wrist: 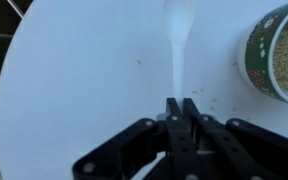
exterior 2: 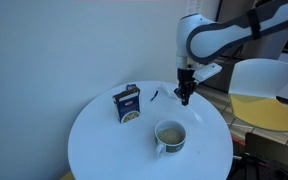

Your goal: Pour the contents in the clear cup into the white and green mug

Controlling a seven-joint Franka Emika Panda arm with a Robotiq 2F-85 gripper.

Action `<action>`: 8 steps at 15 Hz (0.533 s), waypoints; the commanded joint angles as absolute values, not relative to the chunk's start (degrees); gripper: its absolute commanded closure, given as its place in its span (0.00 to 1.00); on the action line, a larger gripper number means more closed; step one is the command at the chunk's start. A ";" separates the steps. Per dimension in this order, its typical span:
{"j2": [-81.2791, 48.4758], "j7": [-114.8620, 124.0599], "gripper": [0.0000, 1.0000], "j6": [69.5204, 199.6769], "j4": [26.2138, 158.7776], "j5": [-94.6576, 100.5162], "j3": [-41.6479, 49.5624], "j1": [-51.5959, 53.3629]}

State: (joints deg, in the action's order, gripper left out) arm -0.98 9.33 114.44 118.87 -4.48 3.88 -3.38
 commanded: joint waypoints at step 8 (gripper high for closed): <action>14.80 2.33 0.97 141.90 131.21 -3.53 0.13 -0.13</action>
